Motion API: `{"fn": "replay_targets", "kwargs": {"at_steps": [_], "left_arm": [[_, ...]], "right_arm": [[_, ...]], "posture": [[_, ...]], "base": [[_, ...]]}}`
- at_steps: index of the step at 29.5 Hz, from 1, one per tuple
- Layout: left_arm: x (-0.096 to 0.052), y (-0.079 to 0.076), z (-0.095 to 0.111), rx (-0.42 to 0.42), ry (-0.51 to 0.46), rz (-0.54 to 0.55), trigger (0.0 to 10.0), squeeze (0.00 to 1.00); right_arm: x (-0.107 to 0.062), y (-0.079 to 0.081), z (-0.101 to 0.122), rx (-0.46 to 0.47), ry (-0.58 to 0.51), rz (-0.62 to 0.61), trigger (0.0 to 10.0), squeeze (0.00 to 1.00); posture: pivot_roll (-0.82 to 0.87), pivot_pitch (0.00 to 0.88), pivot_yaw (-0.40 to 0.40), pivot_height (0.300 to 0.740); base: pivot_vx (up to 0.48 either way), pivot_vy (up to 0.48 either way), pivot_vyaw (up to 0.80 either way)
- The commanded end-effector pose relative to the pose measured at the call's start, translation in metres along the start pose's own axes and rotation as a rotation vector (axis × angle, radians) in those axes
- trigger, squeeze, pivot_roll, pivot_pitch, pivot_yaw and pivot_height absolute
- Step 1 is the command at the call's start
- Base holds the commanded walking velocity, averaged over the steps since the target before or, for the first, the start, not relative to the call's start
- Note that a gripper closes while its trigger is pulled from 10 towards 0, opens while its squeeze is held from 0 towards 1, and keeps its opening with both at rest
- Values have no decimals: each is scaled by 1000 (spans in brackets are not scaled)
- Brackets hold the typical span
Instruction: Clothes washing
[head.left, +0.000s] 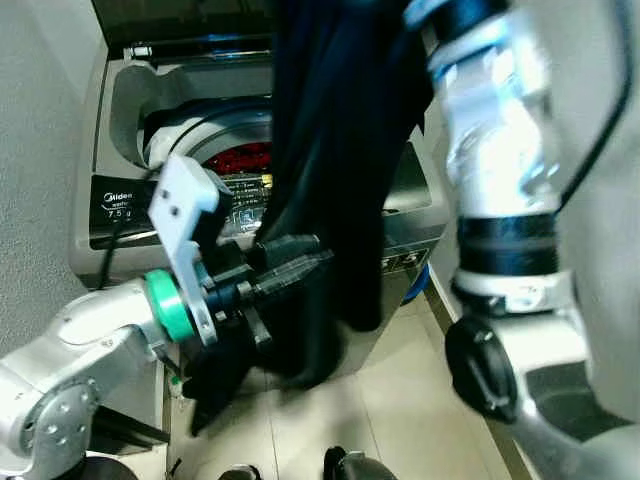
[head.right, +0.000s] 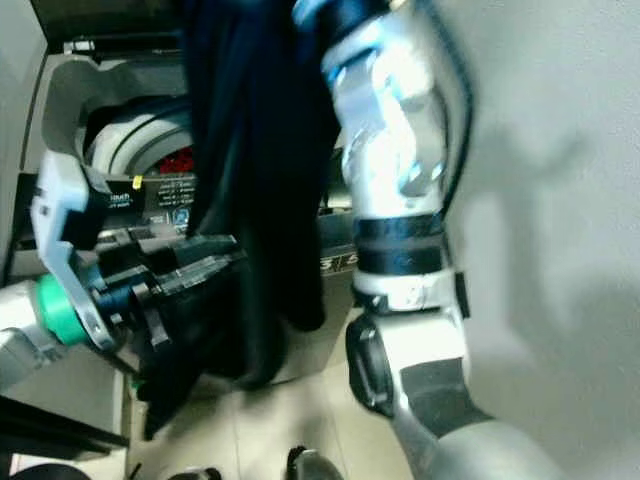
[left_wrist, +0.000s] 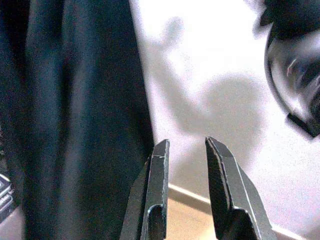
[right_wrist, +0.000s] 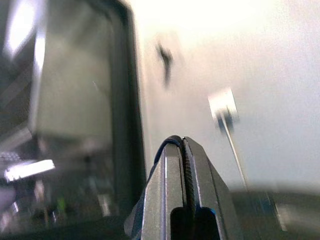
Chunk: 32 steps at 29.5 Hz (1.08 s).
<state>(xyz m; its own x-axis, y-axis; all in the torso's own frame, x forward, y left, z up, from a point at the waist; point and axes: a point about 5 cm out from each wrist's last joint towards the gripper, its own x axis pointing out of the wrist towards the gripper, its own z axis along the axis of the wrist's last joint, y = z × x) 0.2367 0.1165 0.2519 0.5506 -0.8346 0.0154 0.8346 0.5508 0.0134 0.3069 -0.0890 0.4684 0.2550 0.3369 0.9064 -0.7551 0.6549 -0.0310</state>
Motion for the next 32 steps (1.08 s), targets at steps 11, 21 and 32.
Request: {"fn": "replay_targets", "kwargs": {"at_steps": [11, 21, 32], "left_arm": [[30, 77, -9, 53, 88, 248, 10000, 0], [3, 183, 69, 311, -79, 835, 10000, 0], [-1, 145, 86, 453, -151, 521, 10000, 0]], "right_arm": [[20, -1, 79, 104, -278, 103, 10000, 0], [-3, -8, 85, 144, -234, 99, 10000, 0], [-25, -16, 18, 169, -18, 22, 10000, 0]], "posture": [[64, 74, 24, 740], [44, 55, 40, 740], [70, 59, 32, 740]], "base": [[0, 0, 0], [0, 0, 0], [0, 0, 0]]}}
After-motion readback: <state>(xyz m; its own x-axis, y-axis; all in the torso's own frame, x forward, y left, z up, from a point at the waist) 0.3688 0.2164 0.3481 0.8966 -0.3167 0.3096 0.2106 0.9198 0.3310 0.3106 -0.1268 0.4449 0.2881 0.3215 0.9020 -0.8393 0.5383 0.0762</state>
